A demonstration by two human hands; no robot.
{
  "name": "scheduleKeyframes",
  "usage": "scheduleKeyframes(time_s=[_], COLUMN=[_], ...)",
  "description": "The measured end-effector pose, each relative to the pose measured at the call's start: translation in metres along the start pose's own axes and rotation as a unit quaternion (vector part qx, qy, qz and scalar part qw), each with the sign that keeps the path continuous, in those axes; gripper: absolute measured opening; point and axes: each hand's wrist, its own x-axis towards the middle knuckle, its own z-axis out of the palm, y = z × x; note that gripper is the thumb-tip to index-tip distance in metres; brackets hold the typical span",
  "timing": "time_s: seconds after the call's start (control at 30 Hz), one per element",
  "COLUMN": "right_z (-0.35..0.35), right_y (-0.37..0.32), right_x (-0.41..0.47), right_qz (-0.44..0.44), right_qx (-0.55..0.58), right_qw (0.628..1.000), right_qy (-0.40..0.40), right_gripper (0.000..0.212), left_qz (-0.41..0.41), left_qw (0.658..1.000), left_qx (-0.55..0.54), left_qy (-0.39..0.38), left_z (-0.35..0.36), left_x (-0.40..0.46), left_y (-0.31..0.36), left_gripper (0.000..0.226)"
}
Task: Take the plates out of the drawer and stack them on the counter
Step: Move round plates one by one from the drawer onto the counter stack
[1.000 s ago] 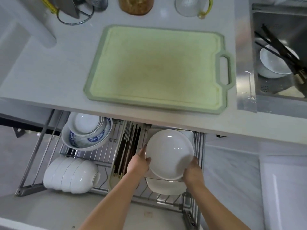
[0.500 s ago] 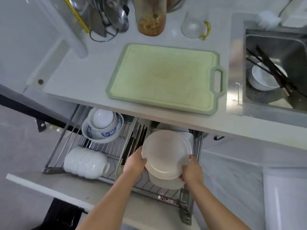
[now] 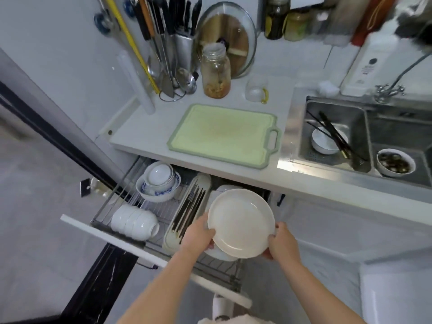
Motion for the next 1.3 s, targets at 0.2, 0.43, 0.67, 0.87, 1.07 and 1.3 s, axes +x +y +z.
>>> scheduleKeyframes(time_s=[0.2,0.43,0.67,0.87,1.07,1.3], right_z=[-0.078,-0.169,-0.247,-0.301,-0.342,-0.376], right_y=[0.035,0.09,0.131,0.15,0.161,0.16], right_x=[-0.033,-0.049,-0.052,-0.044,-0.028,-0.006], right_qz=[-0.006,-0.007,0.014,0.033,0.07,0.103], right_qx=[0.039,0.094,0.192,0.195,0.243,0.286], right_qw=[0.998,0.99,0.969,0.953,0.92,0.88], right_qy=[0.049,0.107,0.157,0.23,0.3,0.365], right_gripper=[0.027,0.02,0.024,0.021,0.023,0.024], left_qz=[0.048,0.119,0.152,0.167,0.195,0.224], left_qw=[0.999,0.992,0.984,0.975,0.958,0.931], left_qx=[-0.002,-0.01,-0.006,0.012,0.016,0.04], left_qy=[-0.004,-0.037,-0.091,-0.146,-0.209,-0.284], left_z=[0.053,0.125,0.189,0.235,0.271,0.304], left_x=[-0.045,-0.077,-0.09,-0.081,-0.055,-0.023], left_y=[0.046,0.112,0.182,0.242,0.302,0.365], left_gripper=[0.057,0.049,0.051,0.055,0.054,0.051])
